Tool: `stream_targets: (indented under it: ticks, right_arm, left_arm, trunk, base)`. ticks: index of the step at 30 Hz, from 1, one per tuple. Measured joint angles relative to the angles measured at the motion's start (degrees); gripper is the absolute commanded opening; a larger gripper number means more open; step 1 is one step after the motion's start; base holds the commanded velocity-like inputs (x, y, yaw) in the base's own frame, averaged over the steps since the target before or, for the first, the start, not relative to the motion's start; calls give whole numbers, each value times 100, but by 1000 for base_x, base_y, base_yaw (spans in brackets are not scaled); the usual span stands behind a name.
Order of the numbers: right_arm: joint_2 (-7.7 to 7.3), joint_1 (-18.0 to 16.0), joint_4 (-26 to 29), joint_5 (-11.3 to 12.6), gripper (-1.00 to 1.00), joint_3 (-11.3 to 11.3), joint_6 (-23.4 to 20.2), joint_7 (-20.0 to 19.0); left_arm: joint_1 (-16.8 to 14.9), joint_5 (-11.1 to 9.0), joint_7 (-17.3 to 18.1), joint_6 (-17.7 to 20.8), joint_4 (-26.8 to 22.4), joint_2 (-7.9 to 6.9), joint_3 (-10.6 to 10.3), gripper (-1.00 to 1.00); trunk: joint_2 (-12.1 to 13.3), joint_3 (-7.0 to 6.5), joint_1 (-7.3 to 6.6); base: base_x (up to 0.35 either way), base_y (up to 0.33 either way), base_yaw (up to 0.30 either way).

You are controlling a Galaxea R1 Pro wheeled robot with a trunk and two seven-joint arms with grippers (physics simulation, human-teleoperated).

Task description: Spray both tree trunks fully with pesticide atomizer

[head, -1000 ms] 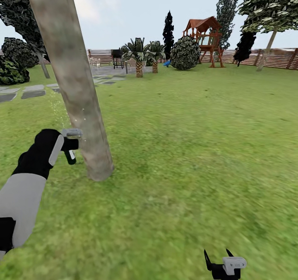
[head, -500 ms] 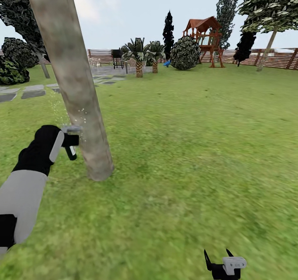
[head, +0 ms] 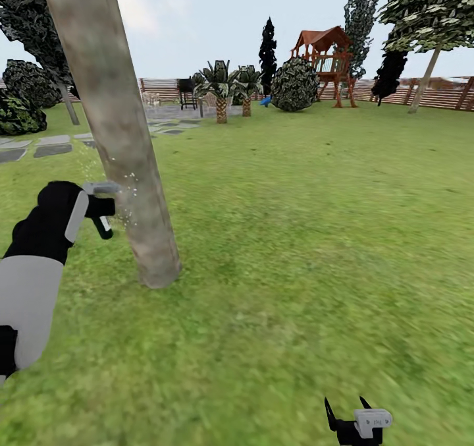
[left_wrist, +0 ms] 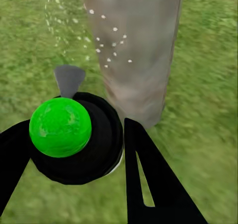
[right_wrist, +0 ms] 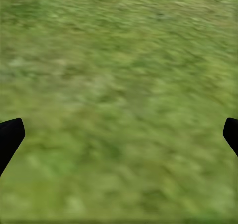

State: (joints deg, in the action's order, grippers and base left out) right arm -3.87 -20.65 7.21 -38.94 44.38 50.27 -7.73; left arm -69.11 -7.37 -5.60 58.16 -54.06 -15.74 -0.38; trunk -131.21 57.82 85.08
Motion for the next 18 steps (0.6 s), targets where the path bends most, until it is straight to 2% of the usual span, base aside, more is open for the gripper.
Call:
stream_targets:
  ticks: [1, 4, 5, 6, 7, 8, 10, 12, 15, 18]
  right_arm:
    - [0, 0, 0, 0, 100, 0, 0, 0]
    - [0, 0, 0, 0, 100, 0, 0, 0]
    - [0, 0, 0, 0, 100, 0, 0, 1]
    - [0, 0, 0, 0, 100, 0, 0, 0]
    - [0, 0, 0, 0, 100, 0, 0, 0]
    - [0, 0, 0, 0, 100, 0, 0, 0]
    - [0, 0, 0, 0, 100, 0, 0, 0]
    - [0, 0, 0, 0, 100, 0, 0, 0]
    - [0, 0, 0, 0, 100, 0, 0, 0]
    - [0, 0, 0, 0, 100, 0, 0, 0]
  left_arm:
    - [-10, -36, 0, 2, -3, -47, -2, -100]
    - [-12, -112, 5, 0, -13, 57, -11, -100]
    - [-15, -132, 6, 4, -14, 163, -18, -100]
    - [-23, -124, 6, 12, -16, 366, -25, -100]
    - [-23, -153, 8, 12, -15, 499, -37, -100]
    - [-23, -47, 4, 19, -11, 521, -34, -100]
    - [-23, -31, 4, 21, -13, 487, -19, -100]
    - [-23, 21, 3, 29, -69, 277, -7, -100]
    - [50, 28, -2, 18, -121, 136, -14, -100]
    - [170, -22, -2, 11, -122, 199, -41, -100]
  trunk:
    - [0, 0, 0]
    - [0, 0, 0]
    - [0, 0, 0]
    - [0, 0, 0]
    - [0, 0, 0]
    - [0, 0, 0]
    - [0, 0, 0]
    - [0, 0, 0]
    - [0, 0, 0]
    - [0, 0, 0]
  base:
    - [0, 0, 0]
    - [0, 0, 0]
    - [0, 0, 0]
    - [0, 0, 0]
    - [0, 0, 0]
    - [0, 0, 0]
    - [0, 0, 0]
    - [0, 0, 0]
    - [0, 0, 0]
    - [0, -74, 0]
